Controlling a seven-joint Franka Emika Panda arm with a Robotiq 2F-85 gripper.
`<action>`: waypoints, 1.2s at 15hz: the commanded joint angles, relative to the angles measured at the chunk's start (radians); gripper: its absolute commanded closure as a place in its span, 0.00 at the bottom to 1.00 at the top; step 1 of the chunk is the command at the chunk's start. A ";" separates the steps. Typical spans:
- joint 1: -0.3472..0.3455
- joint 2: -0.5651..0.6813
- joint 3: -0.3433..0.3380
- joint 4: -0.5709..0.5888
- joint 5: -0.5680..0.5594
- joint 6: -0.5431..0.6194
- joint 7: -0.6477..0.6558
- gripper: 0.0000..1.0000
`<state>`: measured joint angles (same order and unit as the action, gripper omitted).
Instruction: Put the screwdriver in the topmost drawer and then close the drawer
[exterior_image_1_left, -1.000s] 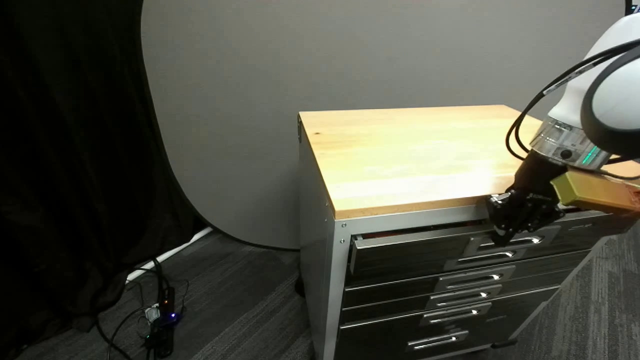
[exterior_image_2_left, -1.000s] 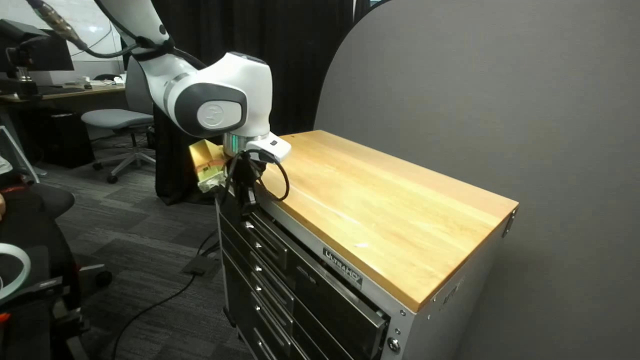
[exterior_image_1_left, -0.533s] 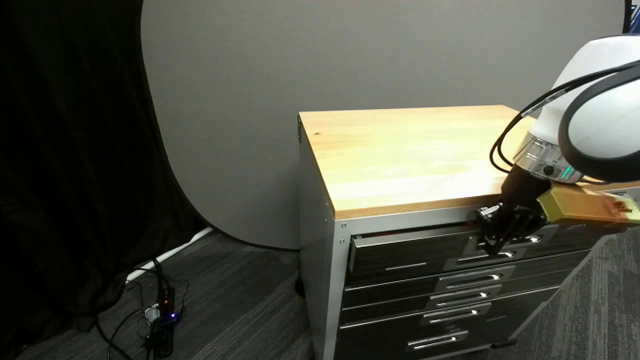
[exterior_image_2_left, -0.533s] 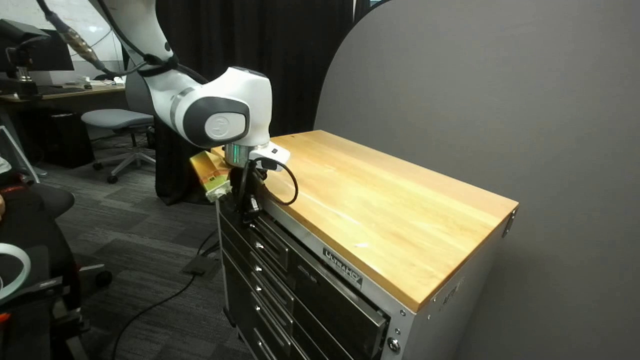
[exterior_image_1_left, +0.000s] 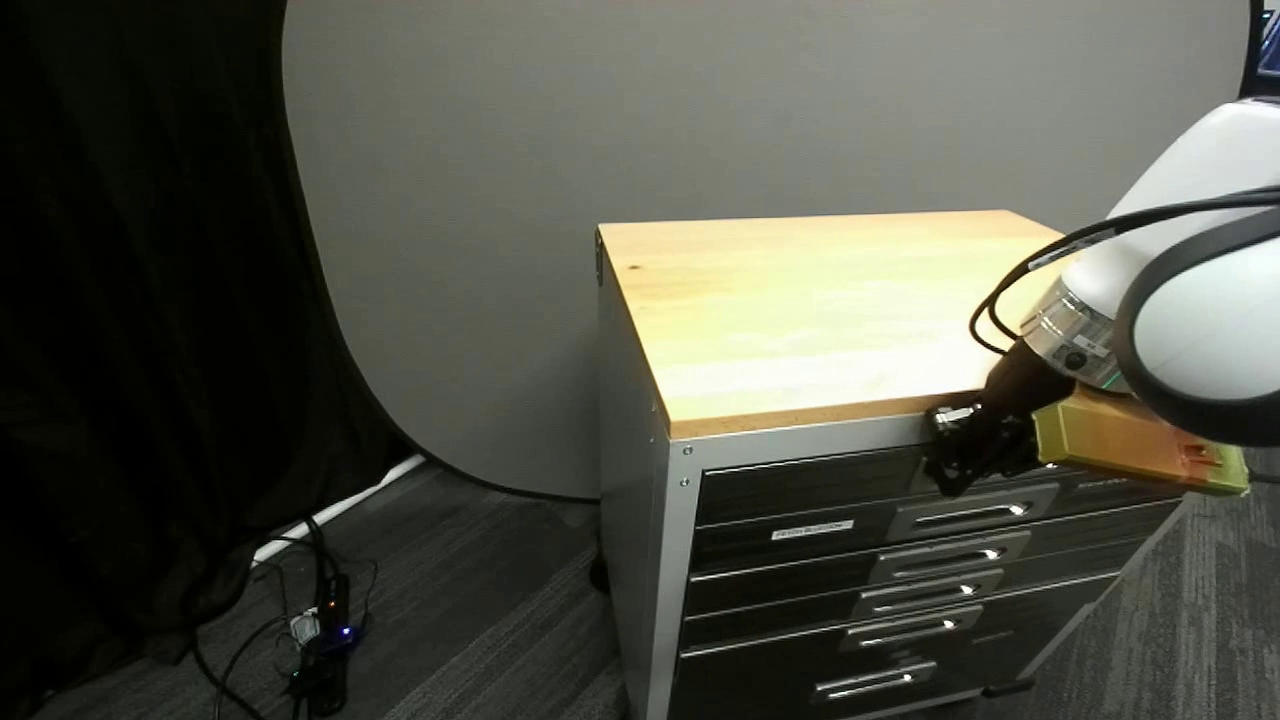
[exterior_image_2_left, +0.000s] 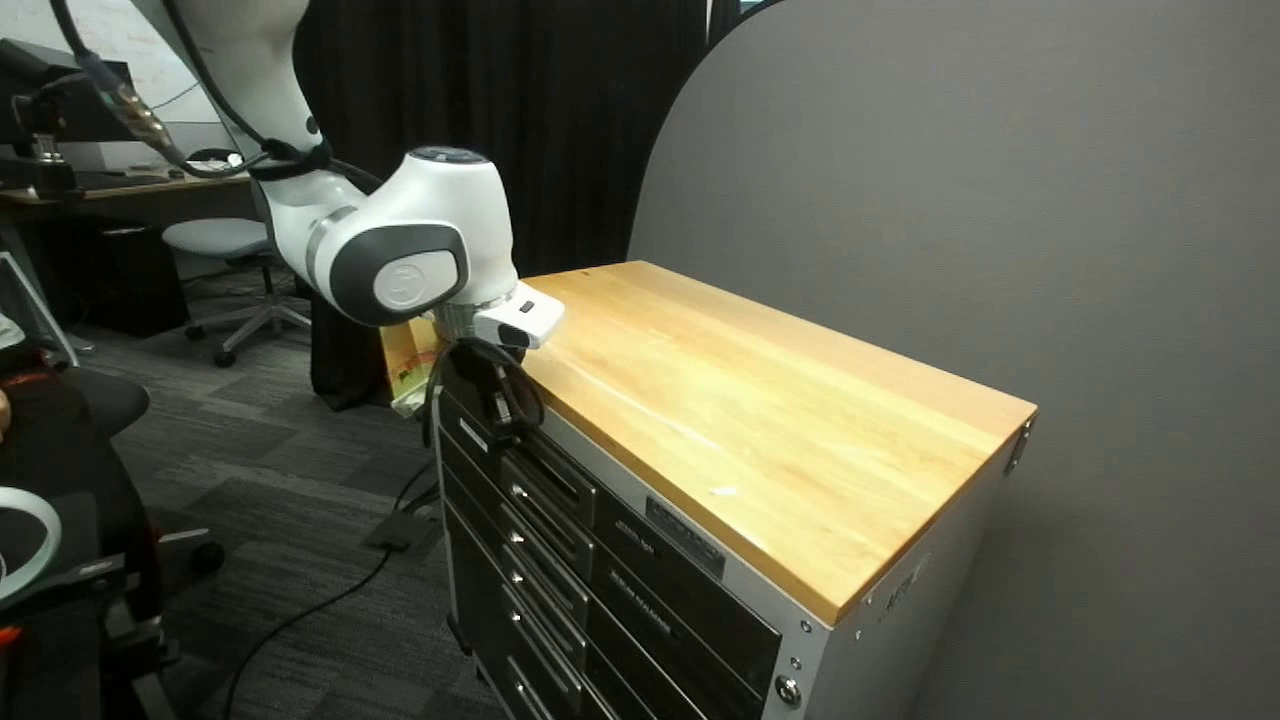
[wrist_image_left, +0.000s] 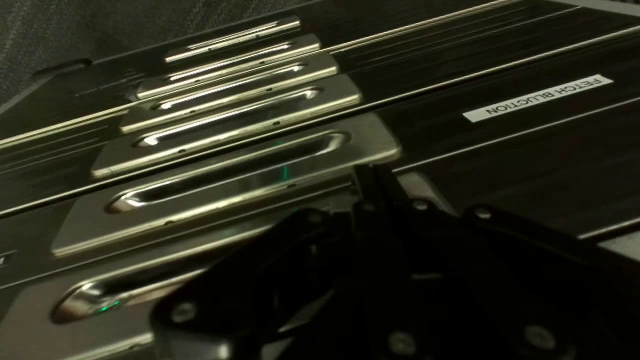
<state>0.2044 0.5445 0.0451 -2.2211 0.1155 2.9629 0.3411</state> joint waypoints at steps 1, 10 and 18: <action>0.086 -0.040 -0.098 -0.010 -0.020 0.000 0.050 0.84; 0.108 -0.305 -0.126 0.037 -0.284 -0.618 0.001 0.14; 0.069 -0.416 0.033 0.175 -0.279 -1.033 0.002 0.00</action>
<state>0.3158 0.1271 0.0342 -2.0480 -0.1584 1.9321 0.3386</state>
